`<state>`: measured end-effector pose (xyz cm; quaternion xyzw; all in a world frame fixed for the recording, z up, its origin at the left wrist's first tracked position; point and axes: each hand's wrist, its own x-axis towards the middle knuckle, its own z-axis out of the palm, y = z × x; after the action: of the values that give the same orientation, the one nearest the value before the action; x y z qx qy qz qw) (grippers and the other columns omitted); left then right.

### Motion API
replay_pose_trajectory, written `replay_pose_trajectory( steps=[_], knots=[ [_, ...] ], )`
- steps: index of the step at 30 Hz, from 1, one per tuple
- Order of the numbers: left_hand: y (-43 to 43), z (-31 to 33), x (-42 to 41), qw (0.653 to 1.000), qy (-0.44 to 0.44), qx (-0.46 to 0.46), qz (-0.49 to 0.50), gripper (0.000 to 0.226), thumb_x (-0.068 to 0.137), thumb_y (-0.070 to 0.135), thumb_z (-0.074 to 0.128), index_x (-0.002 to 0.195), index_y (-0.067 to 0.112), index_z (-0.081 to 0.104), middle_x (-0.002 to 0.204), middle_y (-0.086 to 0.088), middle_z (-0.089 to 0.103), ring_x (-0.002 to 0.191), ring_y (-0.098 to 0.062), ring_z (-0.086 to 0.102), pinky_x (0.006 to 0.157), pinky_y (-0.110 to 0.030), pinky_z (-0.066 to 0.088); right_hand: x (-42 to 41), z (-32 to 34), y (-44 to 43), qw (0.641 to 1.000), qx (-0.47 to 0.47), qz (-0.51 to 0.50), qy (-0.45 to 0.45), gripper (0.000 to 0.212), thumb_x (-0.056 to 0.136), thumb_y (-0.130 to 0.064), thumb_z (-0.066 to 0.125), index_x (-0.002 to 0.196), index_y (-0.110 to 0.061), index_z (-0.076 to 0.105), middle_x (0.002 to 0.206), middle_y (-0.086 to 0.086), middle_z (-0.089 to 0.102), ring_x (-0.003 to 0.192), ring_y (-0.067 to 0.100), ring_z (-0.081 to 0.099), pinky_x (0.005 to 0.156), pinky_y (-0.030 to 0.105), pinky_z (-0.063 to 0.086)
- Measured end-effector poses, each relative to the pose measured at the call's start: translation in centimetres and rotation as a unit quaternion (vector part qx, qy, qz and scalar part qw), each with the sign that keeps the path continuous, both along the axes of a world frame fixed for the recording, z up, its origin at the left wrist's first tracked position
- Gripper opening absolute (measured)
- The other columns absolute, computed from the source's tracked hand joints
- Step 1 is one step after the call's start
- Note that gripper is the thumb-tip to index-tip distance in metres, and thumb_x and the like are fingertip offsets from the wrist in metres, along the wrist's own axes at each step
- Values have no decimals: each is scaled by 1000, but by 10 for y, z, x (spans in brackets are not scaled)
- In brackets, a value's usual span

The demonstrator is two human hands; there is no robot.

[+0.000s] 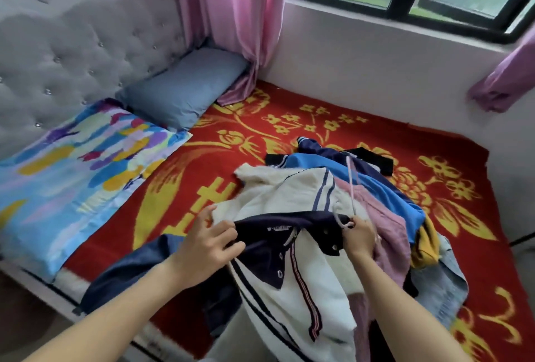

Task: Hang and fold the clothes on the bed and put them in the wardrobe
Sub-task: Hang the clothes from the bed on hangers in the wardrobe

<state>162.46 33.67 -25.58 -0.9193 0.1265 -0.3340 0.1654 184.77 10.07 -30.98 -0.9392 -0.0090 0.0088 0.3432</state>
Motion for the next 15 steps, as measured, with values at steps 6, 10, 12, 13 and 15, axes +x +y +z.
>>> replay_pose_trajectory(
  steps=[6, 10, 12, 13, 15],
  knots=[
    [53, 47, 39, 998, -50, 28, -34, 34, 78, -2, 46, 72, 20, 72, 69, 1, 61, 79, -17, 68, 95, -51, 33, 26, 117, 1, 981, 113, 11, -156, 32, 70, -23, 52, 78, 4, 67, 76, 23, 64, 76, 33, 58, 65, 34, 32],
    [67, 92, 74, 990, -130, 20, -49, 33, 83, 2, 45, 75, 18, 73, 76, 2, 69, 82, -22, 69, 92, -50, 33, 34, 184, -13, 961, 150, -44, -230, 18, 74, -14, 60, 74, 2, 68, 68, 22, 65, 65, 22, 53, 60, 32, 34],
    [69, 112, 89, 983, -174, 23, -48, 31, 86, 6, 47, 75, 17, 74, 81, 4, 71, 83, -22, 69, 92, -49, 31, 34, 209, -25, 950, 189, -68, -238, 8, 76, -4, 62, 78, 1, 67, 73, 18, 65, 68, 24, 53, 68, 46, 44],
    [69, 122, 96, 979, -197, 19, -48, 30, 87, 7, 48, 76, 17, 75, 82, 5, 72, 84, -23, 69, 92, -48, 31, 33, 221, -30, 945, 208, -74, -242, 5, 75, -2, 62, 78, -1, 66, 73, 15, 63, 69, 24, 54, 71, 50, 46],
    [70, 144, 109, 970, -238, 7, -50, 30, 89, 9, 48, 78, 16, 75, 87, 5, 73, 90, -25, 64, 93, -47, 30, 24, 245, -38, 929, 242, -87, -265, 7, 71, -3, 63, 73, -9, 62, 68, 8, 61, 64, 21, 56, 67, 46, 49]
  ],
)
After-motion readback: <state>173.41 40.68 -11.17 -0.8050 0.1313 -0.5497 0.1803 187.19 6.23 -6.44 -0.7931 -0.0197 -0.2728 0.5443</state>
